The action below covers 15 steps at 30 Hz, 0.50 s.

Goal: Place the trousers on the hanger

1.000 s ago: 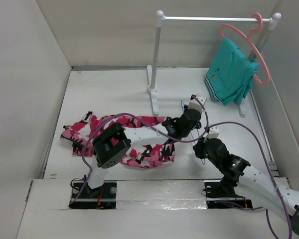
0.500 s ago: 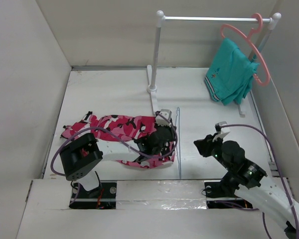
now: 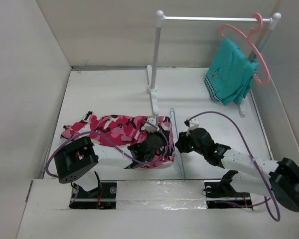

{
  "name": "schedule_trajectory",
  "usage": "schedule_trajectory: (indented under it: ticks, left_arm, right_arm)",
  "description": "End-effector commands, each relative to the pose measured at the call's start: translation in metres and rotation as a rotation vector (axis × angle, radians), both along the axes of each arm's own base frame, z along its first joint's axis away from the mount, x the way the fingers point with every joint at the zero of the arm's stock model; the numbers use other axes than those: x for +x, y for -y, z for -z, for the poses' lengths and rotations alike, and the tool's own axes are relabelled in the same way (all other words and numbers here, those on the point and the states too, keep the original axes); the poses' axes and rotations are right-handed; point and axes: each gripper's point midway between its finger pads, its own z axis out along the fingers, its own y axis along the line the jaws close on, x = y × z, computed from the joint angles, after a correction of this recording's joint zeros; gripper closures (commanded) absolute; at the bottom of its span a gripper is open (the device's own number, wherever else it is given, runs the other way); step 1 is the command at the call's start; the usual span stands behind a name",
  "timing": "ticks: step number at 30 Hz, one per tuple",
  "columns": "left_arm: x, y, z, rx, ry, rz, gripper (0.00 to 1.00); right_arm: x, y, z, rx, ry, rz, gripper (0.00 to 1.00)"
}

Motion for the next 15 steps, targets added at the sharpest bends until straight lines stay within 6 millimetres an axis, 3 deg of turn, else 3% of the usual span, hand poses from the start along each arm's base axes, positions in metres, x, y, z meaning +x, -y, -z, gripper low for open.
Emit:
schedule_trajectory:
  ticks: [1, 10, 15]
  left_arm:
    - [-0.001, -0.012, -0.01, -0.035, 0.026, -0.03, 1.0]
    - [-0.003, -0.016, 0.005, -0.003, 0.006, 0.038, 1.0]
    - [0.002, -0.013, 0.009, -0.007, 0.008, 0.056, 1.0]
  right_arm:
    - [0.024, -0.044, -0.034, 0.138, 0.104, -0.072, 0.51]
    - [0.027, -0.073, -0.012, 0.185, 0.063, -0.125, 0.5]
    - [0.025, -0.069, 0.011, 0.164, 0.011, -0.093, 0.42]
